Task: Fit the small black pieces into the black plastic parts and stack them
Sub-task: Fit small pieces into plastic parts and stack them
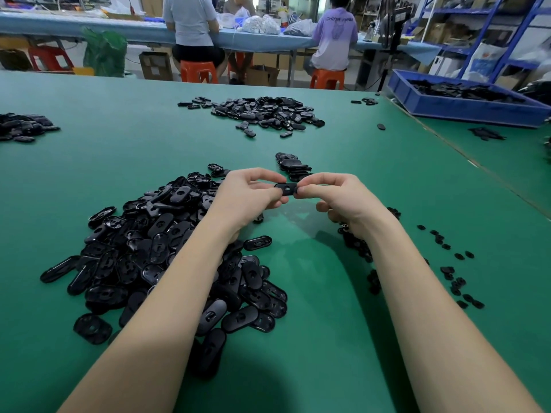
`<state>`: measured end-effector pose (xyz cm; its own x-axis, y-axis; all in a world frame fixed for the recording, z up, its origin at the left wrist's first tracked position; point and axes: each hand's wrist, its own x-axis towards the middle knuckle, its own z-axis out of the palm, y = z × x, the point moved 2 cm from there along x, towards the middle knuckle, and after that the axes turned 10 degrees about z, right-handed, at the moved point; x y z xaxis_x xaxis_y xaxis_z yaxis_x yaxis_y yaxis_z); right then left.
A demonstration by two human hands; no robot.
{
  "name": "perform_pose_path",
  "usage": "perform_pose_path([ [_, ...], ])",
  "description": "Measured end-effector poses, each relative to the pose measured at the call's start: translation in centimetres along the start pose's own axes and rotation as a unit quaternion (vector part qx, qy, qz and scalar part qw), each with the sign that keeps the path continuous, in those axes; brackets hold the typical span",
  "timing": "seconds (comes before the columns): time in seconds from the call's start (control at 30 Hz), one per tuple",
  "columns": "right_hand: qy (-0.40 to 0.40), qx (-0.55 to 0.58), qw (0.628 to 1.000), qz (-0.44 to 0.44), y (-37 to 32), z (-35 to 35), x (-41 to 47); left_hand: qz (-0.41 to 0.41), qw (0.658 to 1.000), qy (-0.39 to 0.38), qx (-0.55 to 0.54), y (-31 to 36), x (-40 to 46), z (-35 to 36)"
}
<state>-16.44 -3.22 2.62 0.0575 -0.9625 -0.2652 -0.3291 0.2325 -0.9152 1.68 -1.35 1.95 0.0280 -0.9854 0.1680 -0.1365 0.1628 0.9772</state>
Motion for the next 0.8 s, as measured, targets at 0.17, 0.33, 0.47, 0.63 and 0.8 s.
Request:
perform_pose_path([
  [0.17, 0.011, -0.006, 1.000, -0.013, -0.07, 0.16, 0.12, 0.002, 1.000, -0.012, -0.010, 0.08, -0.22, 0.10],
  [0.33, 0.017, -0.009, 1.000, -0.016, -0.05, 0.43, 0.15, 0.012, 1.000, -0.024, -0.004, 0.31, -0.37, 0.04],
  [0.47, 0.019, -0.006, 1.000, -0.015, -0.16, 0.61, 0.07, 0.020, 0.999, -0.029, 0.016, 0.43, -0.49, 0.04],
  [0.63, 0.027, -0.003, 1.000, -0.014, -0.19, 0.83, 0.30, 0.021, 0.999, -0.026, 0.029, 0.46, -0.48, 0.00],
  [0.8, 0.006, 0.008, 1.000, 0.027, 0.12, 0.58, 0.48, 0.016, 0.999, -0.031, 0.025, 0.54, -0.36, -0.13],
])
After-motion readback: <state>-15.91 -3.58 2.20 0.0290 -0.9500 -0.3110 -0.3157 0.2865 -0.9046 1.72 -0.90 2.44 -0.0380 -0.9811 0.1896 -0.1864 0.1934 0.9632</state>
